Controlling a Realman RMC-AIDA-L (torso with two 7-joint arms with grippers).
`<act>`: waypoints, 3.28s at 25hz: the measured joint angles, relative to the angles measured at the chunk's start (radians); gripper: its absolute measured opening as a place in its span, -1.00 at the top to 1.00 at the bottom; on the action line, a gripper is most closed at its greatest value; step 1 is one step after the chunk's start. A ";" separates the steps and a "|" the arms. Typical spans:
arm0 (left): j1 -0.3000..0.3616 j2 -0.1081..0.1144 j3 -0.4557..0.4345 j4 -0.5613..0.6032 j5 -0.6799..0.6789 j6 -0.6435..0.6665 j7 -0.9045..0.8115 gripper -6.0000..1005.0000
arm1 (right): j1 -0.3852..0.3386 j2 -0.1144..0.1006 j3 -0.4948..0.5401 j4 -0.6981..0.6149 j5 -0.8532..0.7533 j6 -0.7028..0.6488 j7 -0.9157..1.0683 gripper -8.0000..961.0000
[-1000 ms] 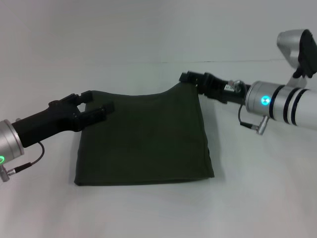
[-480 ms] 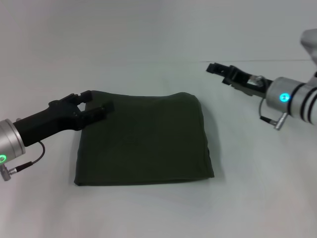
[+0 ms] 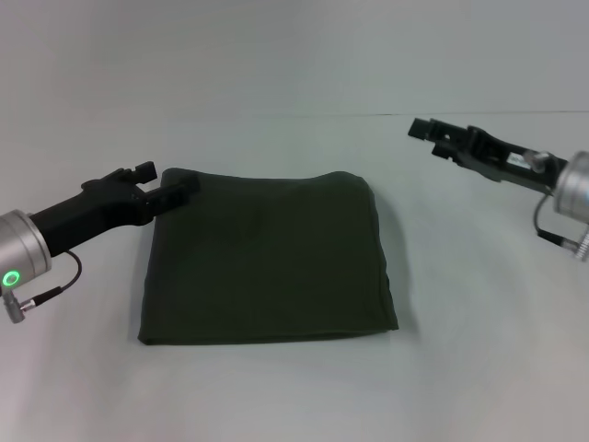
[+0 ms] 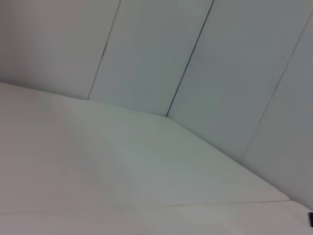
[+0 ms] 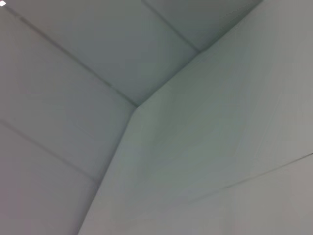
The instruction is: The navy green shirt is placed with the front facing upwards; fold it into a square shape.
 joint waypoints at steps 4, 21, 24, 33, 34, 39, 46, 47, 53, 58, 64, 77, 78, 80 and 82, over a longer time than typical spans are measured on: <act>-0.005 -0.001 0.002 -0.001 0.000 -0.032 -0.021 -0.80 | -0.031 -0.018 0.000 -0.028 -0.041 -0.086 0.001 -0.58; -0.005 0.000 0.000 -0.004 0.000 -0.063 -0.074 -0.80 | -0.073 -0.083 -0.001 -0.085 -0.278 -0.254 0.143 -0.88; 0.000 0.000 0.000 -0.001 0.000 -0.064 -0.075 -0.80 | -0.038 -0.075 -0.001 -0.080 -0.363 -0.241 0.211 -0.87; 0.012 0.006 -0.022 0.009 0.000 -0.066 -0.067 -0.80 | 0.028 -0.021 -0.013 -0.069 -0.491 -0.205 0.304 -0.86; 0.012 0.007 -0.025 0.009 0.000 -0.066 -0.066 -0.80 | 0.034 -0.014 -0.020 -0.068 -0.495 -0.202 0.311 -0.86; 0.013 0.007 -0.028 0.009 0.000 -0.066 -0.066 -0.80 | 0.058 0.011 -0.052 -0.066 -0.499 -0.168 0.346 -0.86; 0.014 0.007 -0.028 0.009 0.000 -0.066 -0.062 -0.80 | 0.090 0.026 -0.096 -0.037 -0.501 -0.087 0.383 -0.86; 0.014 0.007 -0.028 0.009 0.000 -0.066 -0.062 -0.80 | 0.093 0.029 -0.096 -0.034 -0.501 -0.077 0.383 -0.86; 0.014 0.007 -0.028 0.009 0.000 -0.066 -0.061 -0.80 | 0.108 0.044 -0.098 -0.029 -0.501 -0.030 0.384 -0.86; 0.014 0.007 -0.029 0.009 0.000 -0.066 -0.061 -0.80 | 0.112 0.055 -0.098 -0.026 -0.501 -0.008 0.384 -0.86; 0.014 0.007 -0.029 0.009 0.000 -0.069 -0.061 -0.80 | 0.115 0.057 -0.098 -0.018 -0.502 0.002 0.384 -0.85; 0.014 0.007 -0.029 0.010 0.000 -0.069 -0.063 -0.80 | 0.122 0.069 -0.103 -0.014 -0.502 0.043 0.383 -0.21; 0.014 0.007 -0.029 0.010 0.000 -0.069 -0.063 -0.80 | 0.122 0.069 -0.103 -0.013 -0.501 0.043 0.382 -0.12; 0.014 0.007 -0.029 0.010 0.000 -0.069 -0.063 -0.80 | 0.123 0.069 -0.103 -0.012 -0.499 0.045 0.381 0.05; 0.014 0.007 -0.029 0.010 0.000 -0.069 -0.062 -0.80 | 0.123 0.069 -0.101 -0.012 -0.498 0.049 0.380 0.22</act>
